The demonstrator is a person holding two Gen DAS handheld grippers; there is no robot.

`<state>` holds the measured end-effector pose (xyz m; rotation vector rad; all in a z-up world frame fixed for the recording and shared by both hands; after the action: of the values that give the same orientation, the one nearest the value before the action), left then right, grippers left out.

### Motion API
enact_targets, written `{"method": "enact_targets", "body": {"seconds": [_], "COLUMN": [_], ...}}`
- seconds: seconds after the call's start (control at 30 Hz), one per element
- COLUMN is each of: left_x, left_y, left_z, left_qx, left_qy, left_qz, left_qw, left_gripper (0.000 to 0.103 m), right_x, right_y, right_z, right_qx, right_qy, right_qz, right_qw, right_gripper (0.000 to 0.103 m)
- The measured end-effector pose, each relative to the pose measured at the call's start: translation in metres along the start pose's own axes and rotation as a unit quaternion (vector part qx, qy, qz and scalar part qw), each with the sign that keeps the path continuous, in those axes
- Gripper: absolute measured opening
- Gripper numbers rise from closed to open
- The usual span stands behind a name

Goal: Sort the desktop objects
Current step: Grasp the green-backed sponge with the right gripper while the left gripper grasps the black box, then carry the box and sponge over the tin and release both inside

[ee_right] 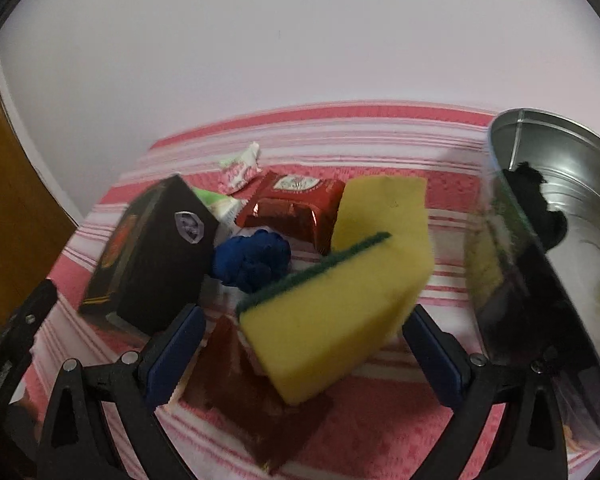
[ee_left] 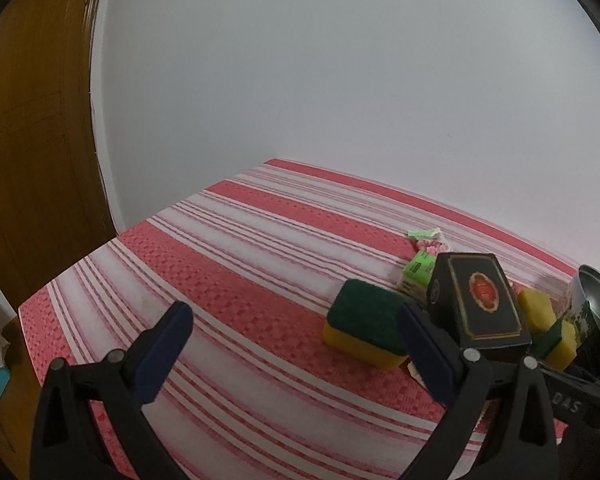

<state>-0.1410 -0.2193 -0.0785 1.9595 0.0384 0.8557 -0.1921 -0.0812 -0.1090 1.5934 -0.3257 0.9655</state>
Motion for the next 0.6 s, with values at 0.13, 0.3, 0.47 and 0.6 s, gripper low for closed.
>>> {"method": "enact_targets", "body": {"seconds": [0.13, 0.3, 0.47, 0.6], "left_x": [0.002, 0.006, 0.004, -0.010], "left_y": [0.003, 0.008, 0.003, -0.011], "left_z": [0.000, -0.012, -0.053, -0.087], "left_qx": [-0.013, -0.021, -0.086, -0.130], "left_qy": [0.000, -0.041, -0.113, -0.132], "left_qz": [-0.005, 0.009, 0.051, 0.080], "left_qw": [0.9999, 0.9989, 0.9885, 0.9794], "left_gripper": [0.102, 0.102, 0.102, 0.102], "right_x": [0.004, 0.011, 0.049, 0.082], "right_y": [-0.001, -0.004, -0.001, 0.000], "right_z": [-0.003, -0.003, 0.005, -0.003], "right_qx": [-0.006, 0.020, 0.047, 0.050], "right_qy": [0.016, 0.030, 0.040, 0.016], "right_qz": [-0.005, -0.008, -0.086, -0.148], "right_qw": [1.000, 0.999, 0.994, 0.988], "right_gripper": [0.050, 0.032, 0.032, 0.032]}}
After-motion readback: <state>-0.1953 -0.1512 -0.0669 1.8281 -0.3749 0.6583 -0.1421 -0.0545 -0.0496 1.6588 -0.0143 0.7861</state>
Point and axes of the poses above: each gripper's, at about its wrist camera, not at the fingertips, and x roughly against the way its jaws point, z to its left, y to its top, the point moved 8 cm from there along -x, roughly the way its jaws point, and after that the axes turned 15 degrees about x, right-handed, at the moved point
